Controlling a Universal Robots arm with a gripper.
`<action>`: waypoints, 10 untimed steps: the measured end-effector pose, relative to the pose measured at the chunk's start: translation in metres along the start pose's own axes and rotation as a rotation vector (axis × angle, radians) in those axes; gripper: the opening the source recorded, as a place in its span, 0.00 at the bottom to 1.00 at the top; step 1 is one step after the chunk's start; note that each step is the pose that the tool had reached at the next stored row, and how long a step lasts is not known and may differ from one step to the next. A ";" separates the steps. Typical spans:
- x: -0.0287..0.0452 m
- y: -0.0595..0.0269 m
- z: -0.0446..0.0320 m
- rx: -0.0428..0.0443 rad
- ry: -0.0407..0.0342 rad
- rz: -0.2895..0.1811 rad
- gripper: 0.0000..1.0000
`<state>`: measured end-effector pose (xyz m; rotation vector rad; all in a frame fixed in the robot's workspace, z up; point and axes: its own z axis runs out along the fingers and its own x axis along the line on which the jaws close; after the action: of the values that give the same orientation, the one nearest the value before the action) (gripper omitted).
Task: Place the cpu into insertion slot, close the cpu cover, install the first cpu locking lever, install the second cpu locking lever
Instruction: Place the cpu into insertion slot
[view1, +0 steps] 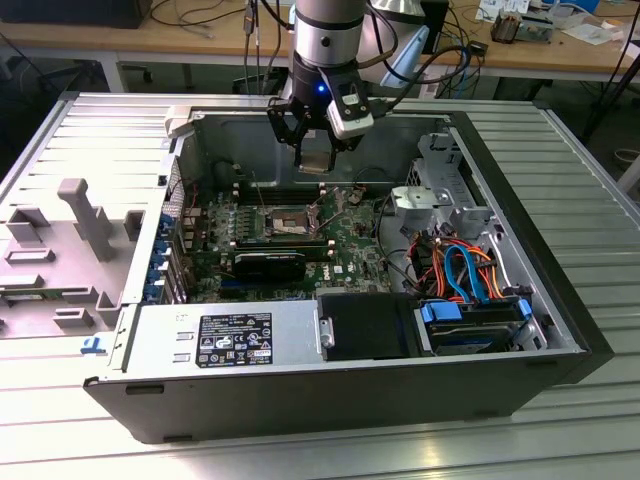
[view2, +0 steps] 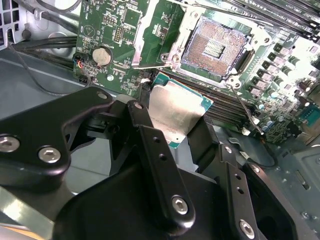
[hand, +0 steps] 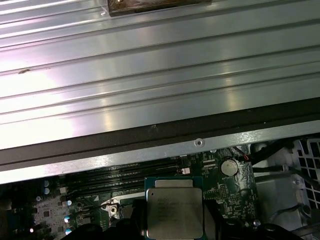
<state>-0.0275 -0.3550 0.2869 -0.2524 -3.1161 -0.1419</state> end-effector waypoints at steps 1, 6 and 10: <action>0.0000 0.0000 0.0000 0.0000 -0.0002 0.001 0.54; 0.0000 0.0000 0.0000 -0.0002 -0.0008 0.008 0.54; 0.0000 0.0000 0.0000 -0.0002 -0.0012 0.013 0.54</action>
<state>-0.0275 -0.3550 0.2868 -0.2730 -3.1149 -0.1420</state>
